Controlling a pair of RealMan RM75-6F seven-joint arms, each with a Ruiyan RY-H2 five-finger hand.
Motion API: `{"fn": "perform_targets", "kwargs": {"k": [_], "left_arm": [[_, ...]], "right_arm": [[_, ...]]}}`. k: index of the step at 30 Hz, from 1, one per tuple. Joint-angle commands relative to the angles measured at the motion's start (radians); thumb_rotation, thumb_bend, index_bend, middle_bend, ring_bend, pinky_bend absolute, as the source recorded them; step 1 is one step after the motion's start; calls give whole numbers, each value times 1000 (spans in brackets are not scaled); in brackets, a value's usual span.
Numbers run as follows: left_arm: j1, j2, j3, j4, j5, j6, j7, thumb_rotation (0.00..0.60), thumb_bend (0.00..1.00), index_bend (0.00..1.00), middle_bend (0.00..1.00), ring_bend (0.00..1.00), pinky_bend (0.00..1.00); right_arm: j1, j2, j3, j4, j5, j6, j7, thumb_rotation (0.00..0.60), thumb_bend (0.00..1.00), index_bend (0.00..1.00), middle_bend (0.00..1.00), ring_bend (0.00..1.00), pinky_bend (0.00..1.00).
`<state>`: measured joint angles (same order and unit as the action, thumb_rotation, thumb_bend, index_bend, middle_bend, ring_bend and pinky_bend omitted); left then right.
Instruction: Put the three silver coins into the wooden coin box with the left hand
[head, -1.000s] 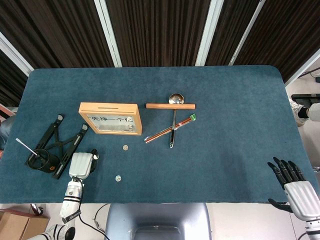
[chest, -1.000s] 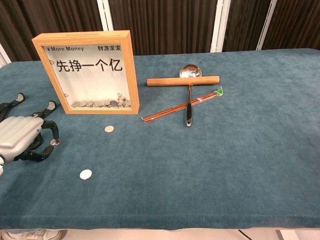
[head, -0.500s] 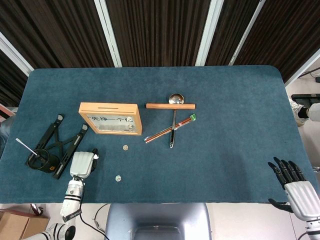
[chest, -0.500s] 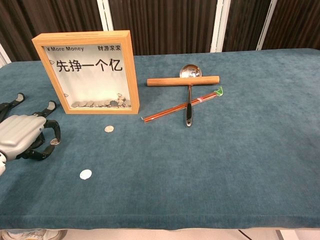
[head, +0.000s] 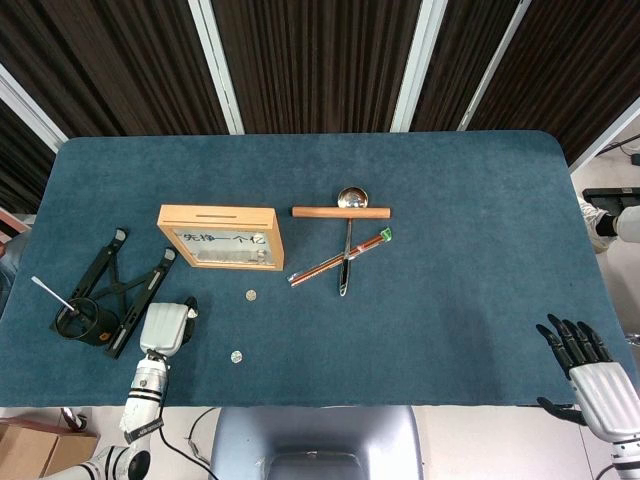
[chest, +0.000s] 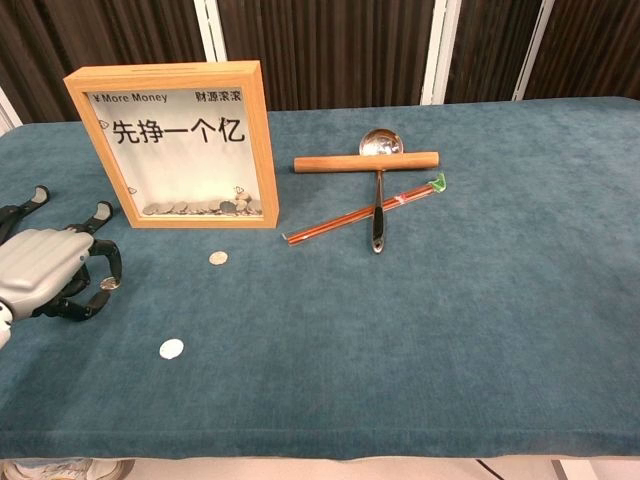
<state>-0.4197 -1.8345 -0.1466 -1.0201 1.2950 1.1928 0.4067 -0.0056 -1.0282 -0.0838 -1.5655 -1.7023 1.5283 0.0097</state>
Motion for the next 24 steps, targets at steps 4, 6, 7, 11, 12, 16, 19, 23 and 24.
{"fn": "perform_targets", "kwargs": {"k": [4, 6, 7, 11, 12, 16, 19, 23, 24], "left_arm": [[-4, 2, 1, -5, -5, -5, 8, 600, 345, 444, 1000, 1000, 1000], [-6, 3, 1, -8, -9, -9, 12, 600, 345, 444, 1000, 1000, 1000], [-6, 4, 0, -10, -11, -10, 14, 600, 346, 444, 1000, 1000, 1000], [-7, 6, 1, -12, -13, -10, 16, 600, 346, 444, 1000, 1000, 1000], [-8, 6, 1, -11, -14, -10, 18, 600, 346, 445, 1000, 1000, 1000], [-9, 7, -1, -9, -20, -12, 20, 600, 345, 447, 1000, 1000, 1000], [-9, 6, 0, -4, -24, -13, 22, 600, 342, 459, 1000, 1000, 1000], [-9, 5, 1, 0, -29, -17, 23, 600, 350, 467, 1000, 1000, 1000], [-9, 4, 0, 0, -27, -13, 17, 600, 352, 472, 1000, 1000, 1000]], "right_arm": [[0, 0, 1, 1, 1, 0, 1, 600, 149, 0, 0, 0, 0], [0, 0, 0, 1, 1, -1, 0, 600, 149, 0, 0, 0, 0], [0, 0, 0, 2, 1, -1, 0, 600, 149, 0, 0, 0, 0], [-1, -1, -1, 3, 0, 0, 1, 600, 149, 0, 0, 0, 0], [-1, -1, 0, 2, 1, 0, 0, 600, 149, 0, 0, 0, 0], [0, 0, 0, 1, 1, -2, -1, 600, 149, 0, 0, 0, 0], [-1, -1, 1, 1, 1, 0, 0, 600, 149, 0, 0, 0, 0], [0, -1, 1, 1, 1, -1, -1, 600, 149, 0, 0, 0, 0], [0, -1, 1, 0, 1, -2, -1, 600, 149, 0, 0, 0, 0]]}}
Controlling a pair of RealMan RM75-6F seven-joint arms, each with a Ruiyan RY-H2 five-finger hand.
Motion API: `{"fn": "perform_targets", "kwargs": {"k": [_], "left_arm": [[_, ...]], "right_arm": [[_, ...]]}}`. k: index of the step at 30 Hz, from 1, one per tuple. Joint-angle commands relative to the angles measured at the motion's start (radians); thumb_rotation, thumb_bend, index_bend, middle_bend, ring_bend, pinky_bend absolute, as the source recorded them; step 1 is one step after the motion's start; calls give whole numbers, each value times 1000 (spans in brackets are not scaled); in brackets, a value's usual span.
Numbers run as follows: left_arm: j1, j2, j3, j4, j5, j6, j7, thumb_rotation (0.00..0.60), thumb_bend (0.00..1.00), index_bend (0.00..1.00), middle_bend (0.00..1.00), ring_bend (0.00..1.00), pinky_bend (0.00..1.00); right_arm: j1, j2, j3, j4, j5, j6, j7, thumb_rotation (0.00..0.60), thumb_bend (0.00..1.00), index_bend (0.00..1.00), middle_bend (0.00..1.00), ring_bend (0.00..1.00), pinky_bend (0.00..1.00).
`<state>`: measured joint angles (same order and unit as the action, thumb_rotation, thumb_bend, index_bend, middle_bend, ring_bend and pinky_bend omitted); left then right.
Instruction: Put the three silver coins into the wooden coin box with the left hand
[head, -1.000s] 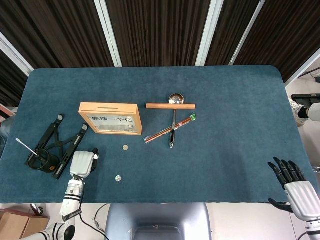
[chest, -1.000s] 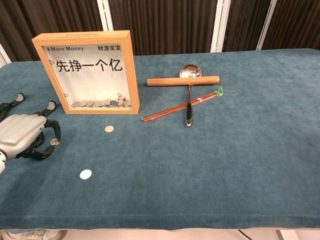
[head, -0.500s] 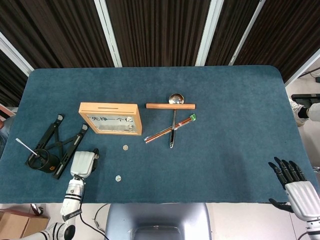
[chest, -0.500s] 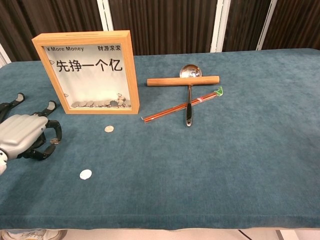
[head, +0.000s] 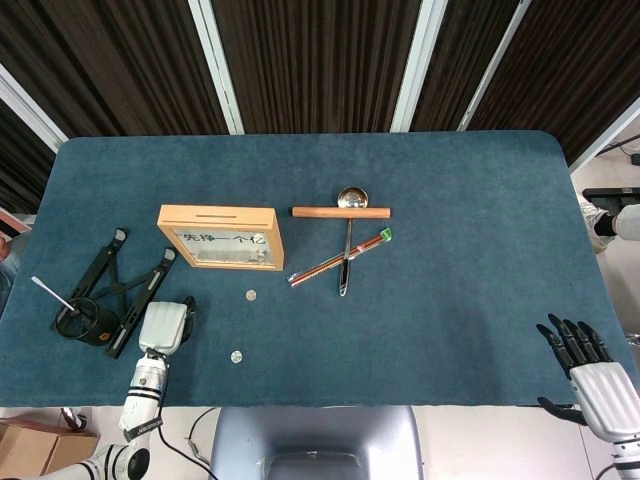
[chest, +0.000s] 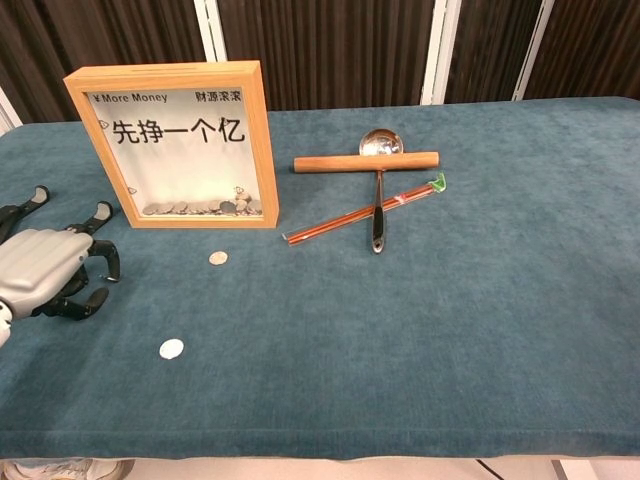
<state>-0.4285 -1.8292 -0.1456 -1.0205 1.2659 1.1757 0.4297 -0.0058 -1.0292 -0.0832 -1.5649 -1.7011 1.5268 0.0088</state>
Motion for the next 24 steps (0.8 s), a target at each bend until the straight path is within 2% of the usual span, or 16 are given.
{"fn": "perform_targets", "kwargs": {"k": [1, 8, 24], "left_arm": [[-1, -3, -2, 3, 4, 7, -14, 600, 359, 480, 1000, 1000, 1000], [-1, -19, -3, 42, 24, 35, -59, 600, 418, 532, 1000, 1000, 1000], [-2, -22, 1, 58, 47, 56, -91, 600, 409, 533, 1000, 1000, 1000]], "right_arm": [[1, 0, 1, 0, 1, -1, -1, 600, 149, 0, 0, 0, 0], [2, -1, 1, -1, 3, -6, -4, 600, 149, 0, 0, 0, 0], [2, -2, 0, -2, 4, -7, -7, 600, 149, 0, 0, 0, 0]]}}
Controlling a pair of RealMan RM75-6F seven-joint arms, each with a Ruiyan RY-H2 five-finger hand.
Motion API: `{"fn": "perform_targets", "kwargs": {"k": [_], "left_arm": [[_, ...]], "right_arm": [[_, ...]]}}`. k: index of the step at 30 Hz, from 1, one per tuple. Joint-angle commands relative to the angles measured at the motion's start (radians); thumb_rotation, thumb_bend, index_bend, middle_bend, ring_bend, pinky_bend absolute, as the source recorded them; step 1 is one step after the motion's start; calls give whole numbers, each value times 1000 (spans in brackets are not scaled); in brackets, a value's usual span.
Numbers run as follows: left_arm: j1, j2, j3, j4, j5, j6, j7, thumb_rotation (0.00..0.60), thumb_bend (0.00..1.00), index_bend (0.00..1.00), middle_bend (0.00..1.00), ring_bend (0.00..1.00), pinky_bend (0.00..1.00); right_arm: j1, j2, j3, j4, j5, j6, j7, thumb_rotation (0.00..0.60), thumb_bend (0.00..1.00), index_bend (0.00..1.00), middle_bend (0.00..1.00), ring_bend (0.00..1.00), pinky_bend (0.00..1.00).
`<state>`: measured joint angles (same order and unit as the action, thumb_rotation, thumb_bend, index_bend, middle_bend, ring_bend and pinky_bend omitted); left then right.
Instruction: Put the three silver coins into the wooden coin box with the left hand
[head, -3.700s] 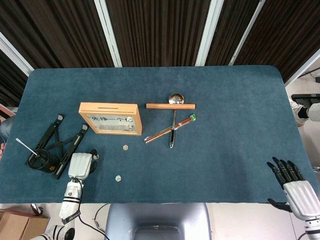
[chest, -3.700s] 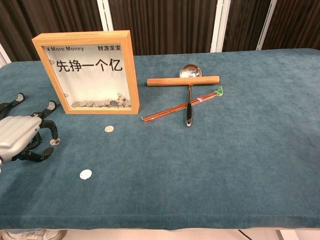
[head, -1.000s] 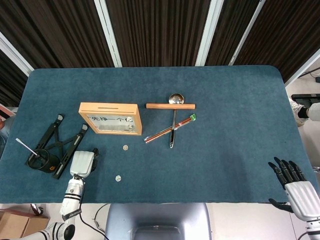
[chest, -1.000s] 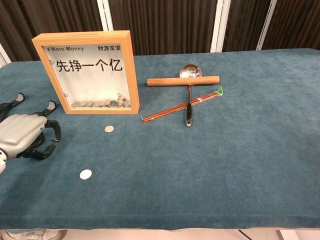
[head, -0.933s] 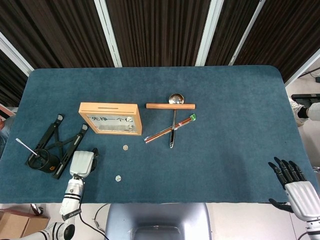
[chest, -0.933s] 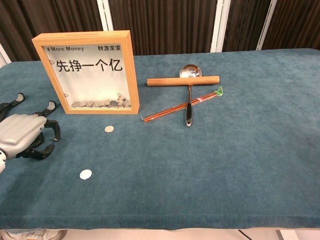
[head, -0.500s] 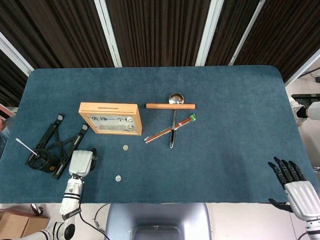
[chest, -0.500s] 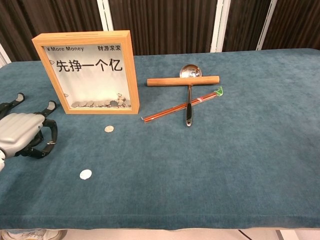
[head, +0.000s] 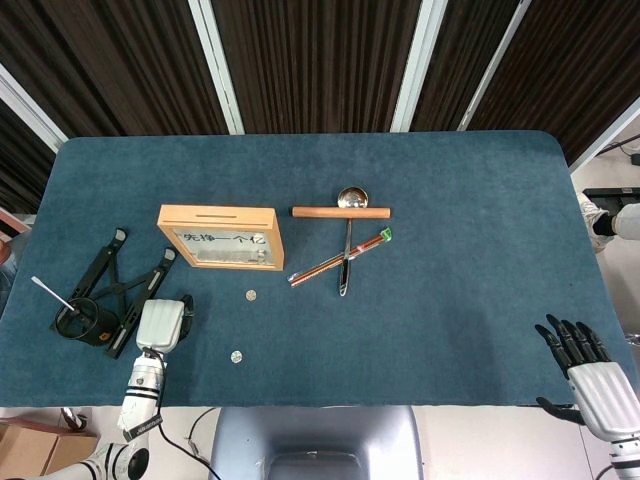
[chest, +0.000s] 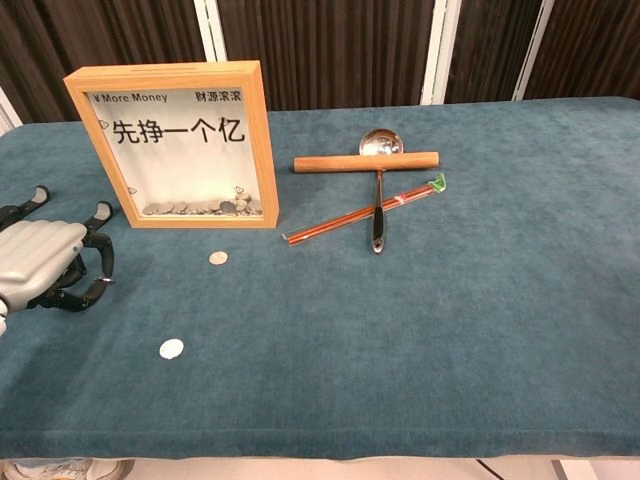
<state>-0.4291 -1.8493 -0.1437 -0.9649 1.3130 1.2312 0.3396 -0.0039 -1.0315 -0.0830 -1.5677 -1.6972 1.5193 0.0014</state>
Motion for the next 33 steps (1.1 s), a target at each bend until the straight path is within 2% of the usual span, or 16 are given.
{"fn": "perform_targets", "kwargs": {"k": [1, 10, 14, 17, 19, 21, 24, 28, 30, 33], "left_arm": [[-2, -4, -2, 5, 1, 1, -2, 600, 411, 542, 1000, 1000, 1000], [-6, -16, -6, 27, 29, 40, -48, 600, 508, 614, 1000, 1000, 1000], [-11, 29, -22, -33, 59, 86, -82, 600, 531, 623, 1000, 1000, 1000], [-26, 127, -66, -181, 85, 133, -85, 600, 532, 619, 1000, 1000, 1000], [-43, 220, -119, -324, 86, 148, -68, 600, 533, 617, 1000, 1000, 1000], [-64, 319, -187, -474, 63, 138, -31, 600, 534, 614, 1000, 1000, 1000], [-103, 424, -290, -636, -9, 105, 57, 600, 536, 612, 1000, 1000, 1000], [-182, 470, -394, -719, -126, 56, 156, 600, 533, 612, 1000, 1000, 1000], [-227, 463, -421, -719, -183, 31, 197, 600, 532, 612, 1000, 1000, 1000], [-286, 434, -427, -687, -242, 7, 246, 600, 532, 613, 1000, 1000, 1000]], "right_arm": [[-1, 0, 0, 1, 0, 1, 1, 600, 149, 0, 0, 0, 0], [1, -1, 0, 3, 2, -3, -1, 600, 149, 0, 0, 0, 0], [2, 0, 1, 1, 4, -6, 0, 600, 149, 0, 0, 0, 0], [1, 3, 0, 0, 3, -2, 8, 600, 149, 0, 0, 0, 0], [1, 6, 1, 2, 5, -2, 16, 600, 149, 0, 0, 0, 0], [3, 9, 2, 2, 8, -5, 24, 600, 149, 0, 0, 0, 0], [6, 12, 5, 2, 13, -7, 34, 600, 149, 0, 0, 0, 0], [10, 15, 9, 0, 22, -15, 41, 600, 149, 0, 0, 0, 0], [14, 15, 10, -1, 26, -23, 41, 600, 149, 0, 0, 0, 0], [16, 18, 11, -2, 28, -27, 44, 600, 149, 0, 0, 0, 0]]}}
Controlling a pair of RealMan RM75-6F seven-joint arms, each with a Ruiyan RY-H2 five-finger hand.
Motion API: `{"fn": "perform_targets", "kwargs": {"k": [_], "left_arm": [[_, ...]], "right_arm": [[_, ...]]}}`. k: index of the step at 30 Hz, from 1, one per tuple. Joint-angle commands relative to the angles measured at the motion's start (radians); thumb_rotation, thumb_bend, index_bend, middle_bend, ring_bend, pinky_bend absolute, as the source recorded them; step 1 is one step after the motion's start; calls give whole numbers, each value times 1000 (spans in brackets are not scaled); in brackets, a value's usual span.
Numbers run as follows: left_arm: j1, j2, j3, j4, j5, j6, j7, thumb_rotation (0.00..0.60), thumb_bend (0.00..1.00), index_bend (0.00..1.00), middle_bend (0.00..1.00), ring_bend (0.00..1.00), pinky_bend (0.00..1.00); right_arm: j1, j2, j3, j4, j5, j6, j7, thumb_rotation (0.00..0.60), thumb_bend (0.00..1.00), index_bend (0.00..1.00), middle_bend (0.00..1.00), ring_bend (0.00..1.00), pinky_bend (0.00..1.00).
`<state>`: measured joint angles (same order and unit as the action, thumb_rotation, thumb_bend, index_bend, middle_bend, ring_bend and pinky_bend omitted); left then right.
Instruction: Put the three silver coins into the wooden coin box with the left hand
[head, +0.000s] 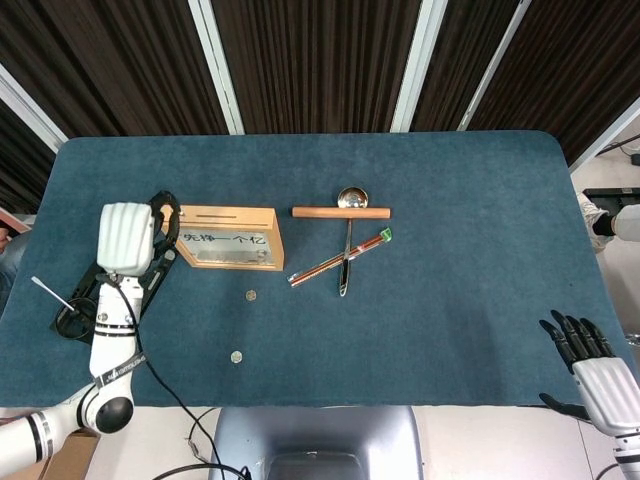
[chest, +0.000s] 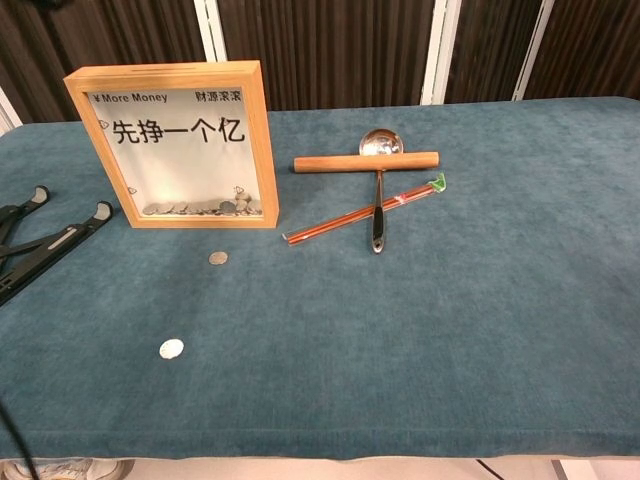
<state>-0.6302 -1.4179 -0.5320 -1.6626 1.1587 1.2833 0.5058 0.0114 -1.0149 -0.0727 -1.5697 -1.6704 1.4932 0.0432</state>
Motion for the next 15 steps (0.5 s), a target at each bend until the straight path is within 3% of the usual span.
{"fn": "perform_targets", "kwargs": {"k": [1, 15], "left_arm": [[-100, -8, -35, 22, -99, -48, 91, 600, 532, 613, 1000, 1000, 1000], [-200, -130, 57, 196, -177, -64, 125, 600, 530, 611, 1000, 1000, 1000]], "right_arm": [[0, 3, 1, -1, 1, 1, 5, 600, 149, 0, 0, 0, 0], [-12, 13, 1, 12, 1, 27, 42, 600, 149, 0, 0, 0, 0]]}}
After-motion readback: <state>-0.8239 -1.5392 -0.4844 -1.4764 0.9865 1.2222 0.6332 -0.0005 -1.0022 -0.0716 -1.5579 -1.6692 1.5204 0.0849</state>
